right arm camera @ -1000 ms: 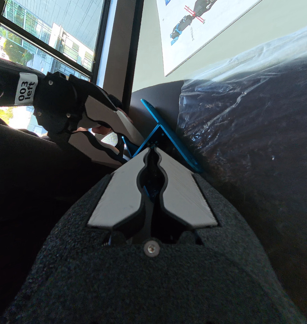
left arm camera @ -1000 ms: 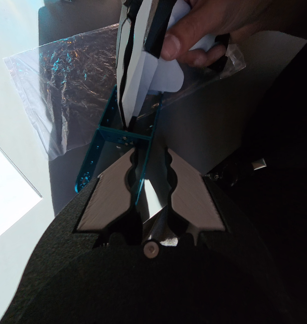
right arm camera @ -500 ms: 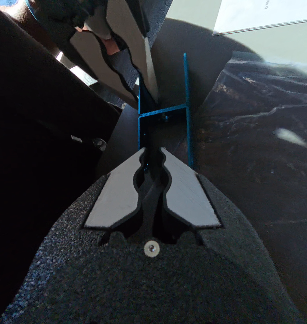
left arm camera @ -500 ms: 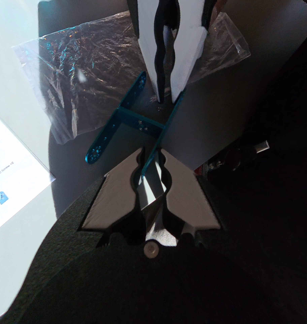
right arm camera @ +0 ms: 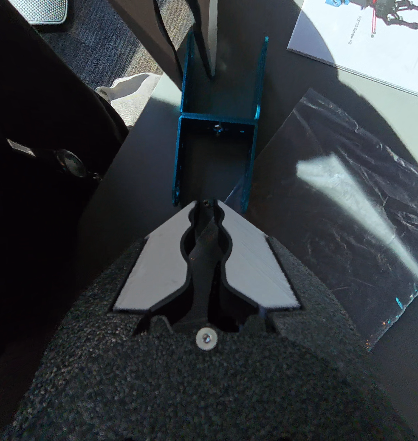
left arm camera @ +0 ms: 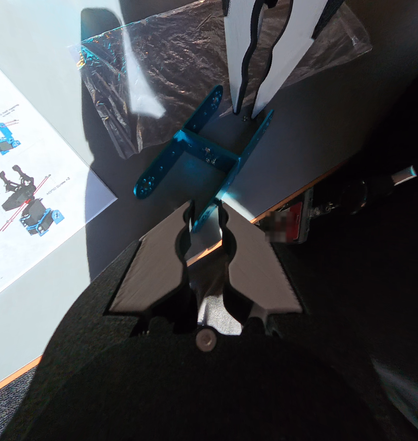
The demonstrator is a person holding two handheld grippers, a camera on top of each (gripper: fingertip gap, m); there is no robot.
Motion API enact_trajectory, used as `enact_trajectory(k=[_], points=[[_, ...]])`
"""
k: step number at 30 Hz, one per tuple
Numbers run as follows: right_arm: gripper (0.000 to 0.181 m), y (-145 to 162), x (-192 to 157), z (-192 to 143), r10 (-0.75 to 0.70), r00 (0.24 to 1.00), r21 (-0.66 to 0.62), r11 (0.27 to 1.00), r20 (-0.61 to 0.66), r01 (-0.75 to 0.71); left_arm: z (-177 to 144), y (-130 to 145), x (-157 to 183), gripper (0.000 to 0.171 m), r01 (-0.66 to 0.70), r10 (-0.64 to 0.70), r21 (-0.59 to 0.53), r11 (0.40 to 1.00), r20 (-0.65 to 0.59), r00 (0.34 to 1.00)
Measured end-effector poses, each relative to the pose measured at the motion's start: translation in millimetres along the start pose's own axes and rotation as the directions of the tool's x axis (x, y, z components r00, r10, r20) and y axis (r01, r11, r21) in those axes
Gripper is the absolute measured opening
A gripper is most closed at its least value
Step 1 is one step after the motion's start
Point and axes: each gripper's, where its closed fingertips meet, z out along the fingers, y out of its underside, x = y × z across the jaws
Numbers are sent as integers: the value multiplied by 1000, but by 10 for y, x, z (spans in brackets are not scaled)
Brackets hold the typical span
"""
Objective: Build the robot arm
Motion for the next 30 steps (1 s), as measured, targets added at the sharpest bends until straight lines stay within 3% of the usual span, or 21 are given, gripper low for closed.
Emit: enact_trajectory(k=[9,15,18,22,26,30], points=[[9,11,-15,23,-31,999,-61,998,30,32,-29,17,-123,24,27,-29,26,999,79,996],[3,4,4,22,-16,1000,-30,999,13,16,-74,-46,-97,25,36,-42,61,998,105,994],[3,-27,30,-14,2,1000,35,999,-21,-1,-128,-173,-63,25,69,-81,130,989,88,993],[4,-216,140,-235,82,995,255,965,-63,-64,-149,-457,-3,25,178,-185,266,947,4,983],[4,256,498,-385,249,958,192,957,-144,-219,-122,-558,22,25,157,-159,279,947,-14,987],[4,566,571,-465,387,919,162,914,-74,-371,-99,-585,-13,25,131,-134,269,954,-5,991]])
